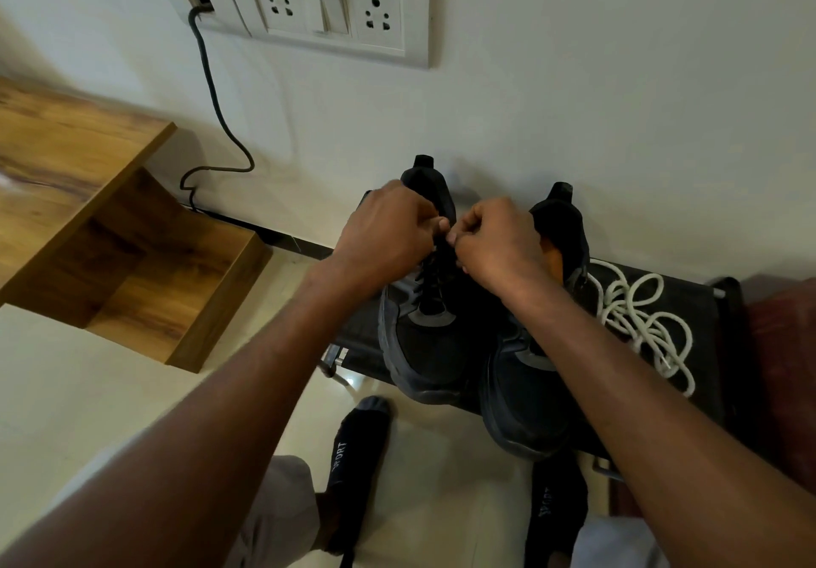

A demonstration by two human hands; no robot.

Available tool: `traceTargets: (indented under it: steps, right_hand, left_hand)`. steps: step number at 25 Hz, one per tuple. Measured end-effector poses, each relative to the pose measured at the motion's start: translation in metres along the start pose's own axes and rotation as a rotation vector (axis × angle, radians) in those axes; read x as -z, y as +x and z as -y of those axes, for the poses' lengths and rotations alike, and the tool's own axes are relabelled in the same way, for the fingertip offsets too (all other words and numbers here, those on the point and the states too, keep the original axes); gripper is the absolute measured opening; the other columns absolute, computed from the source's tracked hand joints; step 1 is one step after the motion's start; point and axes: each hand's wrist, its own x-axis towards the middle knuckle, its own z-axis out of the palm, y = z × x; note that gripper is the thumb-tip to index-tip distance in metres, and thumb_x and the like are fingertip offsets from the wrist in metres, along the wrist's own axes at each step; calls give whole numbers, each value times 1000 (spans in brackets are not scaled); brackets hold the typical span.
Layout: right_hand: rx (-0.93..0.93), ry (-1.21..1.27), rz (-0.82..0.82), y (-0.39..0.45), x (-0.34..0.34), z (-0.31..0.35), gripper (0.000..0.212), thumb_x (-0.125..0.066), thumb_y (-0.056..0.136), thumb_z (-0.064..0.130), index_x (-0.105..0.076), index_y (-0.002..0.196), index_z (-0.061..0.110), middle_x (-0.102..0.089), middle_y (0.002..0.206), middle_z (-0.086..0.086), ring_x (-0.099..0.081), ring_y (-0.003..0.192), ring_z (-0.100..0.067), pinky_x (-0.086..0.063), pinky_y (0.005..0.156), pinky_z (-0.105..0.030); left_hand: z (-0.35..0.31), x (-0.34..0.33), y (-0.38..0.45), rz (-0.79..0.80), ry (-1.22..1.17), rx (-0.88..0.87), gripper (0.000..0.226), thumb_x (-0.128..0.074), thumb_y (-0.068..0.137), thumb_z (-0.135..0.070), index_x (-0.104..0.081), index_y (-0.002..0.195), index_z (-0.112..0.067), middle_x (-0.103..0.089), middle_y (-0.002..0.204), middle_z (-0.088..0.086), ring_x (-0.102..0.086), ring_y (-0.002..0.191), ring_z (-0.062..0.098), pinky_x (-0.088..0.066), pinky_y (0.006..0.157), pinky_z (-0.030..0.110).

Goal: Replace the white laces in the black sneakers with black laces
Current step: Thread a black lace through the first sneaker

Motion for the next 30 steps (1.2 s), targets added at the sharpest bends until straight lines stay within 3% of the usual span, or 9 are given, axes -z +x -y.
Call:
traceTargets:
  steps: [3, 8, 10, 14, 18, 21, 25, 27, 30]
  right_hand:
    - [-130, 235, -87, 8, 0, 4, 24, -52, 102, 10, -71, 90, 1, -75, 90, -14, -73, 82, -31, -63, 76, -46]
    - [32, 1632, -38, 7, 58, 20, 17, -46, 110, 24, -50, 96, 17, -65, 74, -4, -64, 60, -20, -54, 68, -36]
    - [62, 1255, -10, 3, 58, 19, 16, -53, 108, 31, -53, 98, 18, -56, 69, 2, -43, 49, -13, -41, 53, -29]
    - [139, -257, 151, -5, 12, 1, 30, -71, 96, 43, -66, 114, 19, -68, 102, 2, -64, 87, -18, -54, 76, -35]
    - [84, -113, 184, -3, 15, 3, 16, -71, 98, 33, -78, 89, 22, -72, 83, 6, -69, 82, -15, -53, 71, -29]
    - [78, 744, 127, -2, 34, 16, 16, -65, 100, 21, -76, 87, 20, -76, 93, 10, -65, 84, 0, -46, 69, -17]
    - [-70, 1469, 168, 2, 55, 18, 23, -56, 101, 26, -58, 79, 20, -69, 82, -3, -68, 83, -20, -49, 78, -36]
    - [-142, 1181, 127, 5, 48, 11, 24, -61, 102, 31, -56, 82, 18, -60, 69, -2, -58, 60, -16, -53, 68, -36]
    - [14, 262, 40, 3, 25, -1, 31, -73, 96, 40, -52, 106, 19, -61, 84, 3, -58, 66, -12, -52, 64, -35]
  left_hand:
    - [9, 7, 3, 31, 11, 37, 25, -59, 102, -27, -77, 91, -13, -60, 87, 5, -59, 84, 25, -40, 68, 32]
    - [11, 14, 3, 56, -103, 106, 28, -55, 105, -24, -74, 88, -13, -60, 69, -1, -50, 61, 12, -33, 54, 28]
    - [10, 15, 4, 56, -115, 114, 27, -55, 105, -26, -77, 94, -14, -66, 77, 3, -51, 62, 13, -34, 55, 28]
    - [10, 14, 5, 53, -127, 128, 27, -55, 105, -26, -76, 92, -14, -63, 73, 5, -53, 65, 20, -35, 55, 30]
    - [13, 16, 4, 37, -139, 136, 27, -54, 105, -26, -74, 91, -14, -59, 69, 1, -52, 64, 17, -35, 55, 30]
    - [13, 17, 4, 14, -149, 124, 24, -53, 105, -22, -74, 98, -13, -63, 77, 2, -56, 71, 19, -37, 56, 30]
    - [16, 16, 6, 1, -96, 151, 20, -52, 102, -15, -69, 112, -11, -68, 105, 7, -63, 96, 26, -49, 77, 36]
    - [19, 16, 6, 66, -66, 174, 16, -58, 100, -16, -64, 113, -11, -66, 109, 7, -61, 102, 27, -52, 87, 41]
    - [22, 16, 5, 169, -80, 234, 31, -73, 94, -22, -54, 116, -12, -62, 108, 7, -59, 101, 27, -53, 88, 44]
